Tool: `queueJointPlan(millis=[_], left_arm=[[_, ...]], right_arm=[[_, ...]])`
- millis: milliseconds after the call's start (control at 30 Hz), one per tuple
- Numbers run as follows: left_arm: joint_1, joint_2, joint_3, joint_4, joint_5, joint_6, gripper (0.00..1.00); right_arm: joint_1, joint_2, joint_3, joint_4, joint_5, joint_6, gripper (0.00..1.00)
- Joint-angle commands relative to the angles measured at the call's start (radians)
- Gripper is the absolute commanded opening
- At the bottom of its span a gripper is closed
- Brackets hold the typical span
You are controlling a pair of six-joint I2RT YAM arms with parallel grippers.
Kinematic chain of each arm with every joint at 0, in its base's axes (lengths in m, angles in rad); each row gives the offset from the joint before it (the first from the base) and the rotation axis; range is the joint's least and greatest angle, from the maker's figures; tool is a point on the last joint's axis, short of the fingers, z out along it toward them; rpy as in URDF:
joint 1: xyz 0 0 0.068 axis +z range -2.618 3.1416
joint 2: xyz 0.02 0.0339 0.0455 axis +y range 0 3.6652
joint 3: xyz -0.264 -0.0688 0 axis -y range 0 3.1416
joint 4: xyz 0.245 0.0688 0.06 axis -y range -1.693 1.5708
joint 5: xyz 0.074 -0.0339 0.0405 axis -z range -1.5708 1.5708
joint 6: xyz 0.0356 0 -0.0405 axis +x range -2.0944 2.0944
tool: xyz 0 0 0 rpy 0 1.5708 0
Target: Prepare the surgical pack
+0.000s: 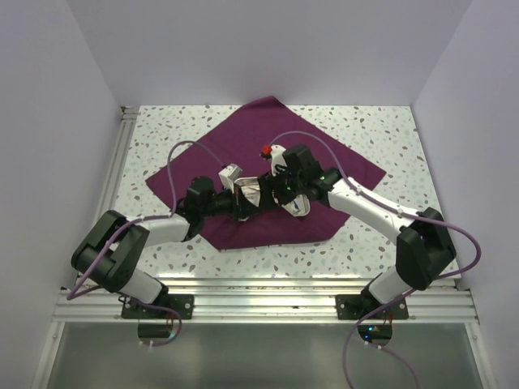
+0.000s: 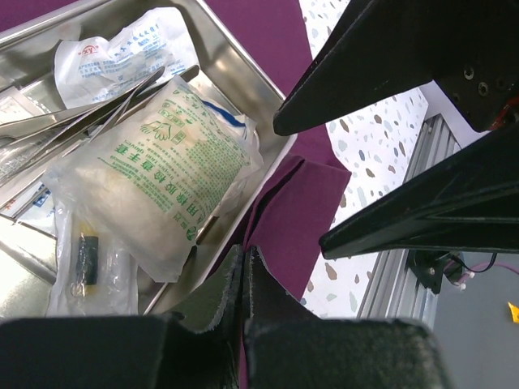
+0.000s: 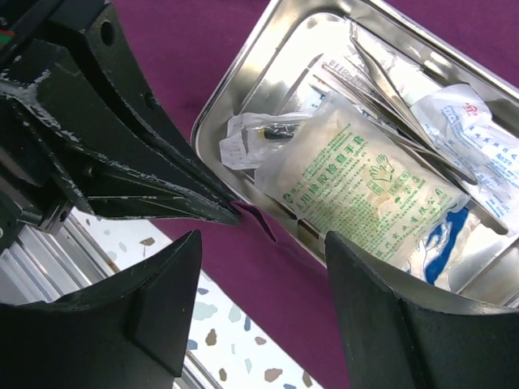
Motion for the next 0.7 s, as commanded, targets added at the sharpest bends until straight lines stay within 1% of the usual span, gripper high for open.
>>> queueJointPlan(millis=[0, 33, 100, 167, 333, 467, 567, 600, 667], left_arm=[[-0.004, -0.009, 0.026, 0.058, 0.021, 0.017, 0.00], [-0.004, -0.013, 0.025, 0.059, 0.024, 0.017, 0.00], [-0.005, -0.014, 0.025, 0.059, 0.026, 0.016, 0.00], [-0.004, -0.014, 0.023, 0.059, 0.026, 0.016, 0.00], [-0.004, -0.020, 0.023, 0.059, 0.027, 0.014, 0.00], [-0.005, -0.022, 0.021, 0.059, 0.024, 0.013, 0.00], [-0.005, -0.020, 0.021, 0.064, 0.027, 0.010, 0.00], [-0.004, -0.020, 0.021, 0.064, 0.027, 0.010, 0.00], [-0.004, -0.020, 0.023, 0.064, 0.027, 0.007, 0.00]], right_arm=[[0.000, -0.012, -0.001, 0.032, -0.039, -0.027, 0.66], [-0.001, -0.009, 0.001, 0.035, -0.037, -0.027, 0.66], [0.000, -0.002, 0.003, 0.038, -0.040, -0.030, 0.62], [-0.001, 0.004, 0.009, 0.032, -0.048, -0.035, 0.56], [-0.003, 0.021, 0.013, 0.019, -0.040, -0.045, 0.54], [0.000, 0.031, 0.010, 0.021, -0.031, -0.048, 0.50], [-0.003, 0.047, 0.018, 0.016, -0.022, -0.048, 0.42], [-0.003, 0.050, 0.021, 0.016, -0.019, -0.048, 0.33], [-0.003, 0.053, 0.022, 0.019, -0.013, -0.044, 0.21]])
